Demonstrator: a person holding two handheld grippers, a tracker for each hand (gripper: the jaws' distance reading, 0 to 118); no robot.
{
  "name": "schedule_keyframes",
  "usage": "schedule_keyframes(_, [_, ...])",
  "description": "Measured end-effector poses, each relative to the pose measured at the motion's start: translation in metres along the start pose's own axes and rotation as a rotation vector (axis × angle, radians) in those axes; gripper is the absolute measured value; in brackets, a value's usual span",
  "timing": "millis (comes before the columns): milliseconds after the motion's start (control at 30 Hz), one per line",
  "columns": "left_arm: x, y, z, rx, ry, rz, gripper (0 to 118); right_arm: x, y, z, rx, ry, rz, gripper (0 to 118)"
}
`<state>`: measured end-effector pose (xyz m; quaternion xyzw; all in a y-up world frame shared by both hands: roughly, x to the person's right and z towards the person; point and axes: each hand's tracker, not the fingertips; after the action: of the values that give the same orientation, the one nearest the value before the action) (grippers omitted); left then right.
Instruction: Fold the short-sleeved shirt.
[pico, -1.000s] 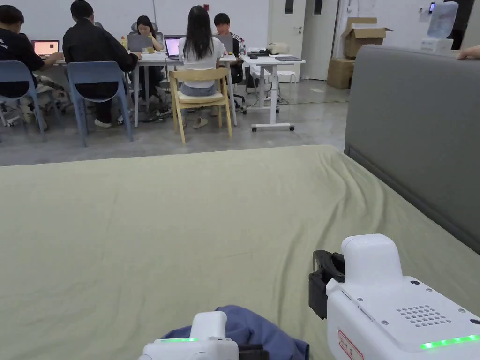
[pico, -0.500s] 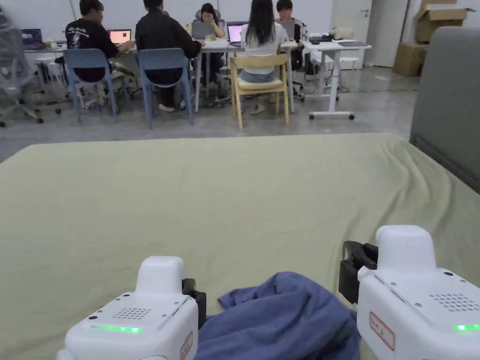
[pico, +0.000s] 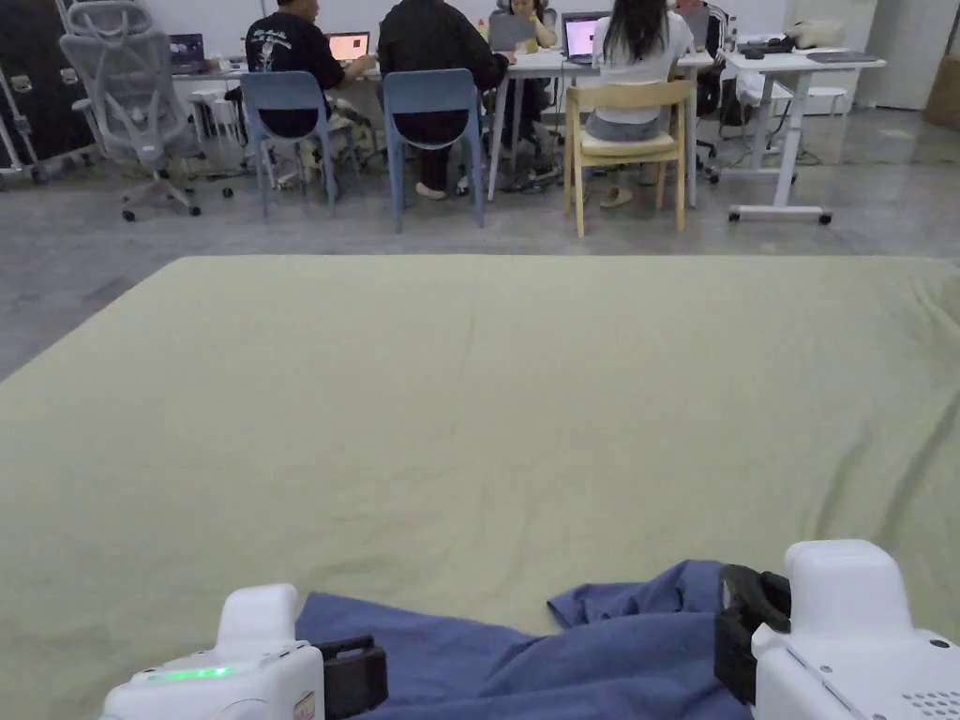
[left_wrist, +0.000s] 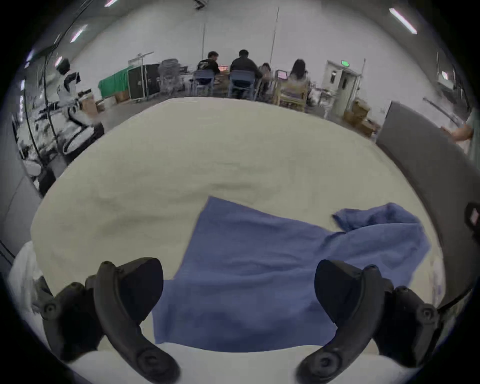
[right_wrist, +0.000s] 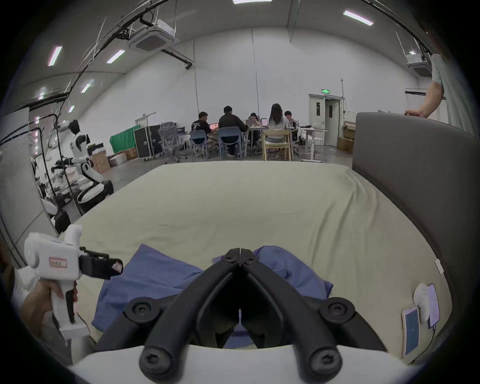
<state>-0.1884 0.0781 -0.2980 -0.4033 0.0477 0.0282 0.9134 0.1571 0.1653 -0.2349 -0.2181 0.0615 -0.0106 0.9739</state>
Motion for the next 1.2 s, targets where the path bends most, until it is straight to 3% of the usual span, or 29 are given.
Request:
schedule_keyframes(167, [0.002, 0.024, -0.078, -0.073, -0.001, -0.054, 118, 0.001, -0.009, -0.035, -0.05, 0.0, 0.002, 2])
schedule_keyframes(367, [-0.001, 0.018, -0.149, -0.185, 0.124, -0.139, 118, 0.009, -0.018, -0.064, -0.106, -0.004, 0.001, 2])
schedule_keyframes(467, [-0.015, 0.018, -0.154, -0.157, 0.051, -0.028, 118, 0.013, -0.02, -0.073, -0.122, -0.001, 0.0, 2])
schedule_keyframes(567, [-0.011, 0.015, -0.145, -0.153, 0.044, -0.048, 118, 0.013, -0.021, -0.075, -0.128, 0.001, 0.002, 2])
schedule_keyframes(633, [-0.003, 0.014, -0.136, -0.126, 0.035, -0.075, 98, 0.015, -0.022, -0.073, -0.126, -0.002, 0.0, 2])
schedule_keyframes(700, [0.006, 0.015, -0.13, -0.11, -0.025, -0.113, 57, 0.018, -0.022, -0.07, -0.122, -0.007, -0.005, 2])
schedule_keyframes(767, [0.016, 0.017, -0.122, -0.067, -0.03, -0.163, 0, 0.02, -0.021, -0.068, -0.121, -0.017, -0.011, 2])
schedule_keyframes(867, [0.02, 0.019, -0.129, -0.109, -0.017, -0.134, 0, 0.026, -0.018, -0.062, -0.116, -0.031, -0.026, 2])
schedule_keyframes(900, [0.016, 0.02, -0.129, -0.1, -0.025, -0.11, 0, 0.029, -0.017, -0.061, -0.116, -0.033, -0.031, 6])
schedule_keyframes(933, [0.012, 0.019, -0.13, -0.113, -0.049, -0.06, 0, 0.032, -0.015, -0.061, -0.122, -0.036, -0.034, 26])
schedule_keyframes(967, [0.008, 0.019, -0.131, -0.117, -0.066, -0.027, 0, 0.036, -0.013, -0.061, -0.131, -0.039, -0.035, 70])
schedule_keyframes(1000, [0.005, 0.018, -0.132, -0.121, -0.081, -0.007, 0, 0.041, -0.011, -0.061, -0.148, -0.04, -0.041, 102])
schedule_keyframes(1033, [0.002, 0.02, -0.132, -0.125, -0.079, -0.009, 1, 0.048, -0.011, -0.063, -0.176, -0.047, -0.059, 117])
schedule_keyframes(1200, [0.011, 0.02, -0.133, -0.132, -0.057, -0.042, 0, 0.094, -0.016, -0.063, -0.208, -0.129, -0.125, 118])
